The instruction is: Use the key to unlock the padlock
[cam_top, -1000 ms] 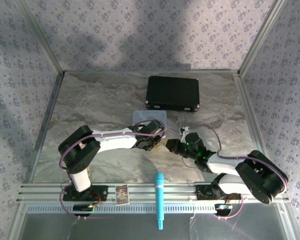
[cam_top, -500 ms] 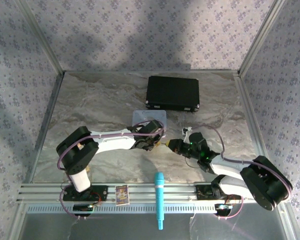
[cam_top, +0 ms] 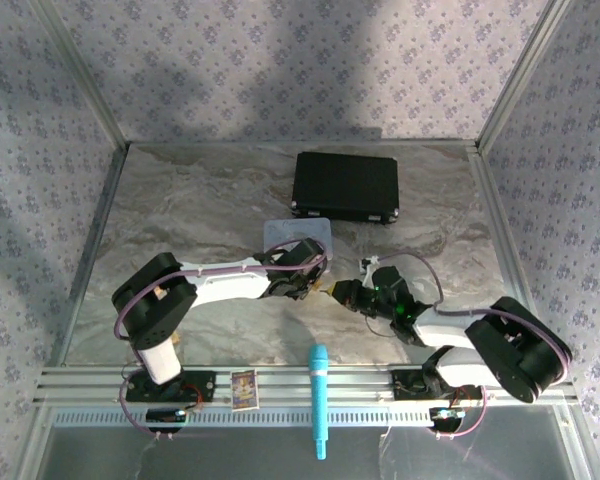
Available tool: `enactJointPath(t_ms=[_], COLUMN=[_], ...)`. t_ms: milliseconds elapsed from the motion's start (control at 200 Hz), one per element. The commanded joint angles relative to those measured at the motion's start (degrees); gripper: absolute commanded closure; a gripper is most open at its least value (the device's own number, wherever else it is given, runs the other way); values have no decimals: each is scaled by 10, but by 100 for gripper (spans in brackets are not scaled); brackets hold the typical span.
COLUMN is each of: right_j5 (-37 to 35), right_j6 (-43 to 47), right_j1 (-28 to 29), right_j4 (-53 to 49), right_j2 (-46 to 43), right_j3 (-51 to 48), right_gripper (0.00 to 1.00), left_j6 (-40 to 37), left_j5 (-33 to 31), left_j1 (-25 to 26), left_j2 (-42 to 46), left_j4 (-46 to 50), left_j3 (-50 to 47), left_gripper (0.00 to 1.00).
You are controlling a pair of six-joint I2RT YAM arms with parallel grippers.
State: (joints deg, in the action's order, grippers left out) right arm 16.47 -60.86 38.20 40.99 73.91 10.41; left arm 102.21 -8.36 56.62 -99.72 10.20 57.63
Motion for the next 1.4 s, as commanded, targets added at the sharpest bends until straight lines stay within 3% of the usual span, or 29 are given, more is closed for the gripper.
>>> enactJointPath(t_ms=[0, 615, 760, 924, 1084, 1204, 1394], right_j5=[-33, -93, -84, -81, -79, -78, -69], right_j6=[-15, -38, -30, -15, -6, -7, -6], right_j1=[6, 18, 18, 16, 12, 10, 9], right_j4=[15, 8, 1, -21, -42, -41, -32], right_j2=[-9, -59, -59, -66, -72, -70, -66], right_j3=[-7, -27, -26, -19, -11, -12, -4], right_gripper=[100, 100, 100, 100, 100, 100, 100], left_j6=[66, 86, 58, 26, -25, -32, -55], left_j5=[19, 31, -1, 25, 12, 14, -1], left_j1=[-3, 6, 6, 6, 15, 15, 16], left_j2=[2, -5, -10, -30, -43, -44, -37], left_j4=[22, -6, 69, 63, 134, 136, 136], left_j3=[-13, -7, 23, 8, 25, 14, 4], left_gripper=[90, 89, 85, 79, 75, 68, 39])
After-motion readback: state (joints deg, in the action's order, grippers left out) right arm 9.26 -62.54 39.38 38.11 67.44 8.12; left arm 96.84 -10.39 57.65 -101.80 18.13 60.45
